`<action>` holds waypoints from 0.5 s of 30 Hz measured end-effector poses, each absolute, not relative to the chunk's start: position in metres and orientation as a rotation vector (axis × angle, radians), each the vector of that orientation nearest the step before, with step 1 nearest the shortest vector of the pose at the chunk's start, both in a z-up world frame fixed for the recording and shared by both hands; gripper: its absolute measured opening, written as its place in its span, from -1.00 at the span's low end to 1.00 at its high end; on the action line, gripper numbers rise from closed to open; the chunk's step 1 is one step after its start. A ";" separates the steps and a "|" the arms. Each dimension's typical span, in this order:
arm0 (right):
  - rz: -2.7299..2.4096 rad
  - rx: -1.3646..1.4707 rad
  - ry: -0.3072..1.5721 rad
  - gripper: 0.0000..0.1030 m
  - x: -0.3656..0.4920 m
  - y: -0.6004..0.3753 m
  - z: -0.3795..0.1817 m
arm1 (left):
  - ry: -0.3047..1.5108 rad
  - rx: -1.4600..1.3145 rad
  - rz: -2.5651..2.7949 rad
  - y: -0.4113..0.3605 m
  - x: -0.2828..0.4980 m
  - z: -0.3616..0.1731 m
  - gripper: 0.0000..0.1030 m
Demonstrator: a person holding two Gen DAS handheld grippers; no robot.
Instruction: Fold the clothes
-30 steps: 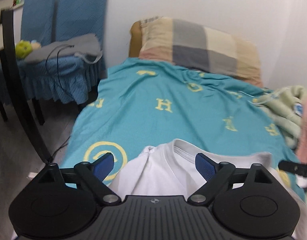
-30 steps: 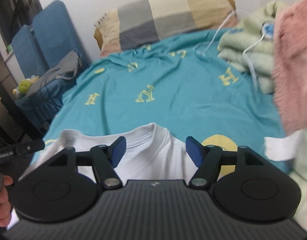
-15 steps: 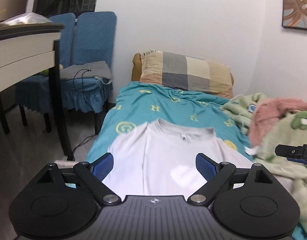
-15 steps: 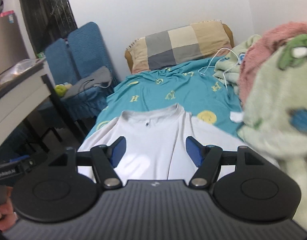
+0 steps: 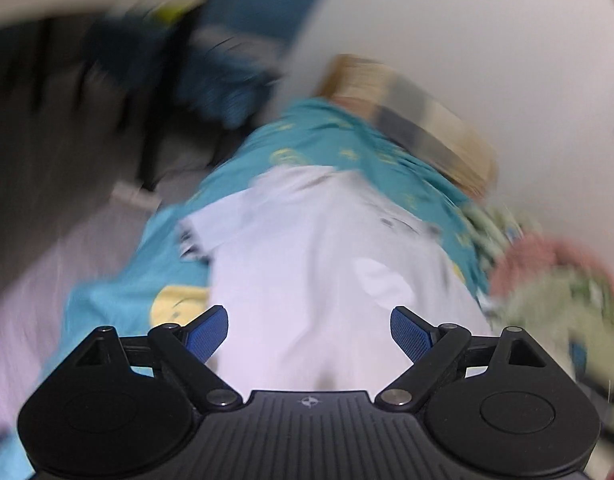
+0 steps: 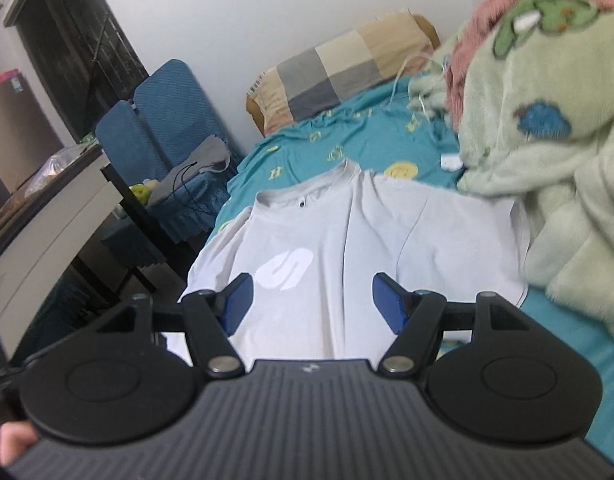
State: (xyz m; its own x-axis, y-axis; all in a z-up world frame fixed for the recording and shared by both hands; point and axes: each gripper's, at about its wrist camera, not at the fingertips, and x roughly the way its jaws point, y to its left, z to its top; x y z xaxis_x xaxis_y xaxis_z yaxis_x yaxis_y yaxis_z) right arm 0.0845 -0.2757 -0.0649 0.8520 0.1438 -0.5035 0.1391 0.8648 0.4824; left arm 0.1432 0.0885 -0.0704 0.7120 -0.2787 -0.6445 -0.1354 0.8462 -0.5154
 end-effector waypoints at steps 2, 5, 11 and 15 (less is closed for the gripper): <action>0.013 0.556 0.584 0.34 0.088 -0.276 -0.072 | 0.818 -0.712 -0.024 0.115 0.157 -0.087 0.60; 0.015 0.584 0.601 0.34 0.093 -0.278 -0.078 | 0.823 -0.872 0.046 0.148 0.182 -0.107 0.44; 0.017 0.633 0.632 0.34 0.111 -0.284 -0.092 | 0.792 -1.104 0.029 0.182 0.226 -0.141 0.30; 0.027 0.658 0.667 0.34 0.127 -0.285 -0.105 | 0.814 -1.191 -0.021 0.172 0.255 -0.165 0.21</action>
State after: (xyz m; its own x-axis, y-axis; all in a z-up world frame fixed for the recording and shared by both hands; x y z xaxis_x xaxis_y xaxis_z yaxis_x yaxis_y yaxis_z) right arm 0.1270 -0.2849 -0.1048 0.7928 0.2275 -0.5655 0.1805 0.7985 0.5743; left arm 0.2547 0.1720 -0.1653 0.7222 -0.4208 -0.5489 -0.3918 0.4051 -0.8261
